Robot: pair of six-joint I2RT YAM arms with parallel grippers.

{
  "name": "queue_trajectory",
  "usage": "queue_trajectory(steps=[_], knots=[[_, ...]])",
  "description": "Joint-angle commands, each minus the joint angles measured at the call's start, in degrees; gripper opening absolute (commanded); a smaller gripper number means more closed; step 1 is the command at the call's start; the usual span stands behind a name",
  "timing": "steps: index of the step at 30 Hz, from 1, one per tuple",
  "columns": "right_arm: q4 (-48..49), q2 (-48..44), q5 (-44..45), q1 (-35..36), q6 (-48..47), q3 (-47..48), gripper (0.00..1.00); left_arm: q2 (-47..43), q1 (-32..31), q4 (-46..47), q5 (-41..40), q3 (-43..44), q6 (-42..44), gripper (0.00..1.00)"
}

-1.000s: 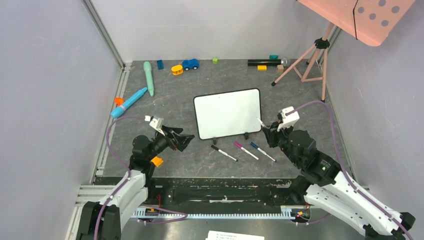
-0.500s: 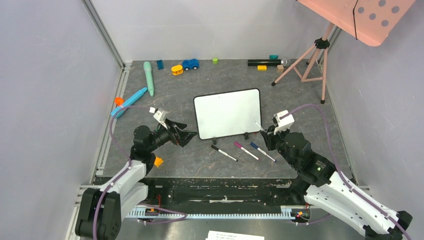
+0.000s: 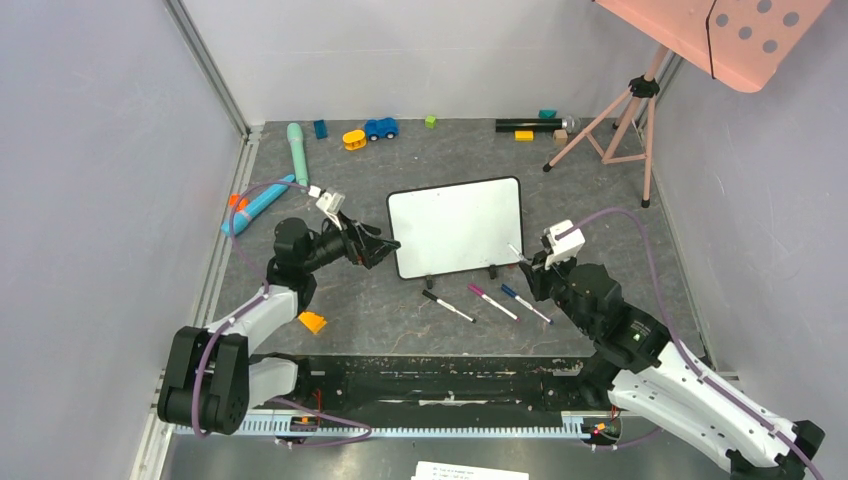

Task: Write a sentence on the whiteboard

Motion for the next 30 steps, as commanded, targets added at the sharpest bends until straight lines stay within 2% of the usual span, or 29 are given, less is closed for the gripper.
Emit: queue_trajectory(steps=[1, 5, 9, 12, 17, 20, 22, 27, 30], knots=[[2.57, -0.75, 1.78, -0.10, -1.06, 1.12, 0.00, 0.23, 0.38, 2.66, -1.64, 2.06, 5.81, 1.00], [2.76, 0.69, 2.12, -0.09, -1.59, 2.34, 0.00, 1.67, 0.57, 12.81, -5.28, -1.81, 3.92, 1.00], [2.90, 1.53, 2.52, -0.08, -2.04, 2.97, 0.00, 4.05, 1.14, 13.07, -1.46, -0.24, 4.82, 1.00], [3.49, 1.95, 2.75, -0.09, -2.07, 3.23, 0.00, 9.17, 2.35, 11.72, 2.94, 3.51, 3.87, 1.00], [4.25, 4.32, 2.95, -0.08, -2.30, 4.71, 0.00, 21.97, 7.95, 37.38, 13.81, 4.12, -13.58, 1.00], [5.31, 5.82, 2.87, -0.09, -2.24, 5.50, 0.00, 31.57, 9.42, 51.68, 20.65, 8.88, -26.98, 1.00], [6.16, 6.64, 2.78, -0.09, -2.28, 5.91, 0.00, 35.27, 9.26, 52.57, 22.28, 11.79, -30.26, 1.00], [7.77, 7.92, 2.75, -0.10, -2.83, 6.36, 0.00, 31.84, 9.77, 52.50, 19.69, 7.95, -27.31, 1.00], [8.58, 8.46, 2.97, -0.10, -3.21, 6.09, 0.00, 33.45, 9.74, 52.56, 20.27, 8.92, -28.56, 1.00]])
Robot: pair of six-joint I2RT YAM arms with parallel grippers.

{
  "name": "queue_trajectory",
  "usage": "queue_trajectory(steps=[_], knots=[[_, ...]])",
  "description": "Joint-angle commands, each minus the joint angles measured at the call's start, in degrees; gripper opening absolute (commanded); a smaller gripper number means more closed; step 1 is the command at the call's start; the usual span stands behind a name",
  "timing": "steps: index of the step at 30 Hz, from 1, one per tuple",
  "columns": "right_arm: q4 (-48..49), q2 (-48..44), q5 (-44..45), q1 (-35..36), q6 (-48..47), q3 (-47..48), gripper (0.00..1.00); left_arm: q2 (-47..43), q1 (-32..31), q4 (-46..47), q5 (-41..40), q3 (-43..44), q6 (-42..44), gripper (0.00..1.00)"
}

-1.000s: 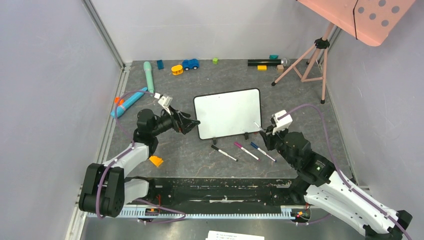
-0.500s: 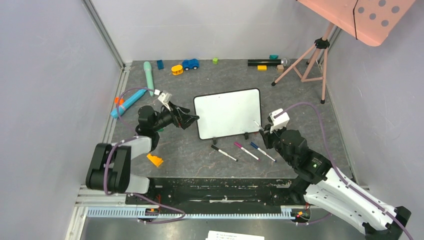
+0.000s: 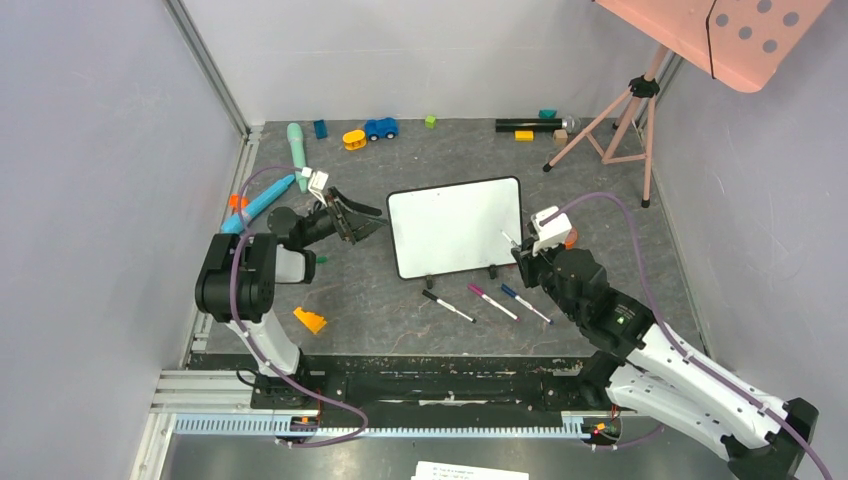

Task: Write a sentence on the whiteboard

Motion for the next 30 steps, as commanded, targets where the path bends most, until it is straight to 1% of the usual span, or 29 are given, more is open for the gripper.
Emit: queue_trajectory(steps=[1, 6, 9, 10, 12, 16, 19, 20, 24, 26, 30], knots=[[3.93, 0.62, 1.14, -0.09, -1.45, 2.46, 0.00, 0.71, 0.34, 6.69, 2.43, 1.13, -4.07, 1.00], [4.31, 1.62, 1.62, -0.03, -2.26, 2.72, 0.00, 3.69, 0.34, 6.64, 1.73, 3.66, -4.89, 1.00], [4.81, 1.93, 1.84, -0.10, -2.55, 2.64, 0.00, 6.37, 0.34, 6.64, 2.68, 5.64, -6.52, 1.00], [5.01, 2.02, 1.81, -0.05, -2.65, 2.64, 0.00, 6.90, 1.90, 6.64, 2.83, 6.17, -6.83, 1.00], [5.49, 2.14, 1.79, -0.08, -2.75, 2.55, 0.00, 7.76, 2.13, 6.64, 3.09, 6.75, -7.17, 0.99], [6.43, 2.65, 1.44, -0.05, -2.79, 2.63, 0.00, 10.49, 1.86, 6.64, 4.86, 9.48, -9.07, 0.88], [6.86, 3.13, 0.97, -0.09, -2.79, 2.64, 0.00, 11.80, 1.15, 6.64, 7.13, 11.49, -10.05, 0.85], [7.00, 3.22, 0.79, -0.08, -2.78, 2.68, 0.00, 12.12, -0.81, 6.64, 7.79, 12.07, -10.20, 0.84], [7.40, 3.38, 0.45, -0.05, -2.67, 2.33, 0.00, 11.93, -2.09, 6.65, 8.54, 11.94, -9.22, 0.82], [7.58, 3.61, 0.02, -0.10, -2.30, 2.27, 0.00, 11.48, -2.28, 6.64, 8.41, 11.13, -8.52, 0.73], [8.15, 4.11, -1.20, -0.10, -1.67, 2.25, 0.00, 10.26, -3.01, 6.64, 8.58, 9.91, -7.32, 0.69]])
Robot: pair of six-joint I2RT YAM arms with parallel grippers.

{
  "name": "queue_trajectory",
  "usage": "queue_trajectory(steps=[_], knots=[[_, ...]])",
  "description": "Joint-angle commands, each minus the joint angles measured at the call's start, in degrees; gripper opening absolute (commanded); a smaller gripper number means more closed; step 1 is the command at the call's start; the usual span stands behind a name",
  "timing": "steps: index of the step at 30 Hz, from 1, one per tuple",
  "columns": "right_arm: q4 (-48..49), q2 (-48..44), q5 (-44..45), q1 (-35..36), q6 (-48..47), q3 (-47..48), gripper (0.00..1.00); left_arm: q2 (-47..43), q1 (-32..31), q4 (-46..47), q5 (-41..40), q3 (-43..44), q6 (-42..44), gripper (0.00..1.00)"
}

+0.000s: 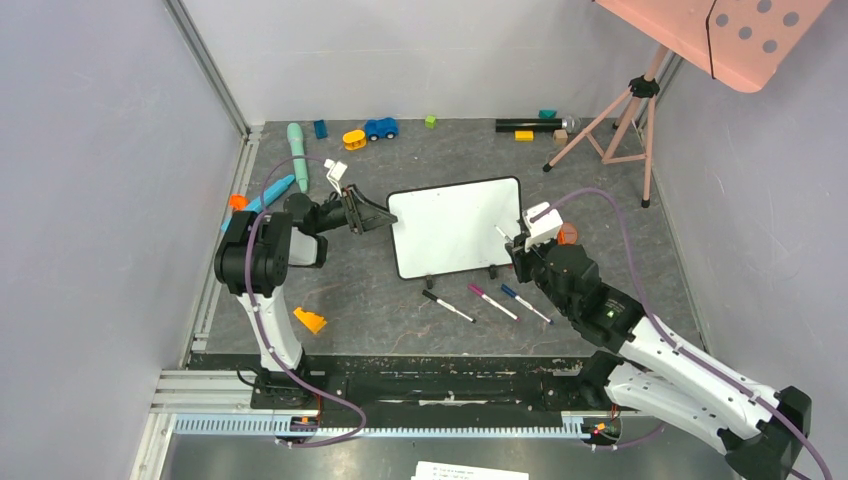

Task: Write a sentence on the whiteboard

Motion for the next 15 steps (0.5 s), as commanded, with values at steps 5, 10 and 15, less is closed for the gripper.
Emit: queue_trajectory(steps=[5, 10, 15], knots=[[3.86, 0.66, -1.80, -0.10, 0.97, 2.33, 0.00, -1.45, -0.43, 4.76, 1.98, -1.00, 1.24, 0.52], [4.06, 1.11, -2.16, -0.10, 1.00, 2.33, 0.00, -1.14, -0.94, 4.77, 2.34, -0.64, 1.33, 0.47], [4.39, 3.26, -2.92, -0.10, 1.25, 3.40, 0.00, -0.75, -1.11, 4.76, 2.40, -0.46, 1.43, 0.35]])
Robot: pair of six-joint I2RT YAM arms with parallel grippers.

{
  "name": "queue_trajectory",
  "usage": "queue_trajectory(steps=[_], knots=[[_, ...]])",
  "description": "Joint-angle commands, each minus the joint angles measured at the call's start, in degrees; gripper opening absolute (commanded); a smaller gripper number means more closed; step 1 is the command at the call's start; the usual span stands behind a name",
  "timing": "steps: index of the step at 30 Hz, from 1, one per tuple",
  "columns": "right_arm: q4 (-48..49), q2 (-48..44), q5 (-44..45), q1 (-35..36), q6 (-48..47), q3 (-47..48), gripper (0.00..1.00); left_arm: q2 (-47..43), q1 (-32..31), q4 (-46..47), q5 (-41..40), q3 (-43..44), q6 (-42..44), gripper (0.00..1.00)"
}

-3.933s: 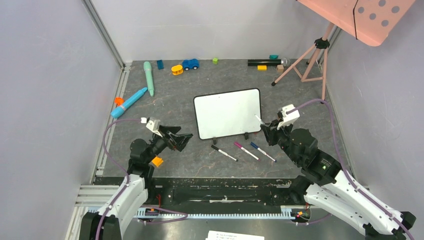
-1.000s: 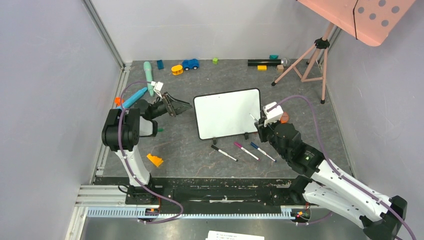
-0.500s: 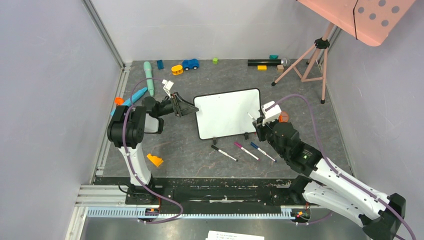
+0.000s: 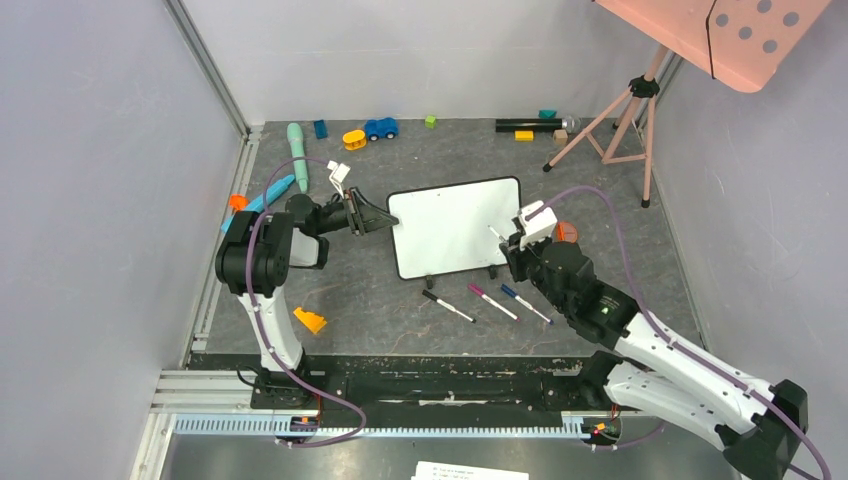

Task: Write a sentence on the whiteboard

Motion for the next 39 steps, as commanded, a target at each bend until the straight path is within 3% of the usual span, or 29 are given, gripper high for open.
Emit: queue_trajectory(steps=[1, 7, 18, 24, 29, 33, 39], knots=[[2.45, 2.22, -0.82, -0.05, 0.77, 3.74, 0.00, -0.69, -0.32, 4.70, 1.38, 0.39, 1.45, 0.32], [3.76, 5.12, -2.97, -0.10, 1.43, 6.85, 0.00, -0.37, -0.30, 4.74, 1.29, 0.45, 1.37, 0.02], [3.65, 14.37, -8.31, 0.01, 4.31, 16.13, 0.00, 0.34, -0.80, 4.72, 1.99, 0.79, 1.17, 0.02], [-2.82, 23.19, -6.73, 0.11, 6.74, 27.63, 0.00, -0.61, -1.17, 4.70, 1.86, -0.27, 3.07, 0.02], [-6.69, 27.45, -2.19, 0.93, 12.16, 34.06, 0.00, -1.95, -1.17, 4.70, 1.46, -1.55, 4.36, 0.02], [-12.05, 29.54, 7.24, 2.62, 20.06, 35.97, 0.00, -1.60, -1.13, 4.70, 1.55, -1.32, 4.10, 0.02], [-19.41, 30.91, 6.15, 2.67, 20.91, 39.26, 0.00, -1.70, -1.18, 4.70, 1.63, -1.32, 4.36, 0.02]])
